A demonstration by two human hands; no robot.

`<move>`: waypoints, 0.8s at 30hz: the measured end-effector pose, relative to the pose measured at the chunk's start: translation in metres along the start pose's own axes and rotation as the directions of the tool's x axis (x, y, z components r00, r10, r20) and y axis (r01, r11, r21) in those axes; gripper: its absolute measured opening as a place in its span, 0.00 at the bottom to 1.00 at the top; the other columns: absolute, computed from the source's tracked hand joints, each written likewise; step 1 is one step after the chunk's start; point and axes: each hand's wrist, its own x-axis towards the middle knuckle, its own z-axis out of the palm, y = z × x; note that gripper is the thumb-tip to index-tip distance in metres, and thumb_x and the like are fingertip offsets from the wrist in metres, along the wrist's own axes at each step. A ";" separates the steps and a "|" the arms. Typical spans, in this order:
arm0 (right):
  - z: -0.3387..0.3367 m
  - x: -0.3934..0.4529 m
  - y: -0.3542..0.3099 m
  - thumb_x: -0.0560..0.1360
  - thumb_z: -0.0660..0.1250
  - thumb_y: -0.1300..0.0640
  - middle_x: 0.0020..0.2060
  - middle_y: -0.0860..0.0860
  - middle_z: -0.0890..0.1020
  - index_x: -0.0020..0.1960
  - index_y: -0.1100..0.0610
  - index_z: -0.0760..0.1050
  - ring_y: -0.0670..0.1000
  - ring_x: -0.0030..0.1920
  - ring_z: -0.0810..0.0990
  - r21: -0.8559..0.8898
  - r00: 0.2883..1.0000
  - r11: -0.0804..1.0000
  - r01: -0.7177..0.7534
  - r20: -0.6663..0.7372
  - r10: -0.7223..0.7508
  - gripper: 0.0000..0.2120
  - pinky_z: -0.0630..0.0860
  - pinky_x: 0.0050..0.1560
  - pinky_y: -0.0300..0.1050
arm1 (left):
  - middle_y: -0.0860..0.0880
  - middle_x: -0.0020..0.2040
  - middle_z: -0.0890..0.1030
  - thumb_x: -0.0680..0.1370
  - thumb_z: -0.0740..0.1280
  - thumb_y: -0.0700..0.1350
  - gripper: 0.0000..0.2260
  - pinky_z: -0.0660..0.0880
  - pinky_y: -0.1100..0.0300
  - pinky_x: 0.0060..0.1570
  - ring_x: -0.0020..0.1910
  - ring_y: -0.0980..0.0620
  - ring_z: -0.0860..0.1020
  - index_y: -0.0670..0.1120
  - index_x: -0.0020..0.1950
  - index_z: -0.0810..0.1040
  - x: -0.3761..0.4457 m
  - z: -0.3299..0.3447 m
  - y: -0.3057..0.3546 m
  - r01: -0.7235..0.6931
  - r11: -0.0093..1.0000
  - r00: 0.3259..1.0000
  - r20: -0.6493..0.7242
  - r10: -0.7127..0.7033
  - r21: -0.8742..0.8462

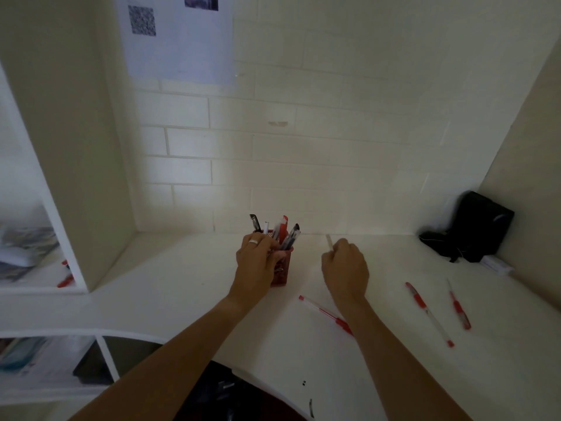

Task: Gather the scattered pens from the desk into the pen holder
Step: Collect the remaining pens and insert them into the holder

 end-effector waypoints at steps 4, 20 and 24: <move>-0.025 0.011 -0.031 0.80 0.63 0.59 0.39 0.52 0.77 0.48 0.58 0.71 0.50 0.35 0.74 0.278 0.980 0.955 0.105 -0.192 -0.052 0.04 0.65 0.31 0.37 | 0.47 0.50 0.79 0.78 0.69 0.47 0.06 0.74 0.51 0.53 0.54 0.48 0.73 0.44 0.48 0.81 -0.004 0.002 0.004 -0.040 0.999 0.999 0.001 0.040 -0.013; -0.013 0.006 -0.070 0.79 0.67 0.54 0.42 0.46 0.83 0.50 0.54 0.76 0.48 0.41 0.82 0.446 0.961 0.853 0.271 -0.080 -0.263 0.03 0.80 0.48 0.52 | 0.48 0.64 0.72 0.78 0.71 0.45 0.23 0.73 0.56 0.65 0.63 0.53 0.71 0.45 0.70 0.67 -0.015 0.006 0.006 0.032 0.987 0.998 -0.049 -0.040 -0.157; -0.011 0.008 -0.065 0.80 0.64 0.46 0.60 0.49 0.78 0.53 0.54 0.82 0.49 0.60 0.76 0.460 0.964 0.867 0.192 0.075 -0.253 0.13 0.74 0.63 0.50 | 0.48 0.67 0.72 0.78 0.69 0.49 0.23 0.73 0.50 0.65 0.65 0.49 0.72 0.48 0.71 0.69 -0.011 0.009 0.003 0.011 0.999 0.999 -0.040 -0.013 -0.044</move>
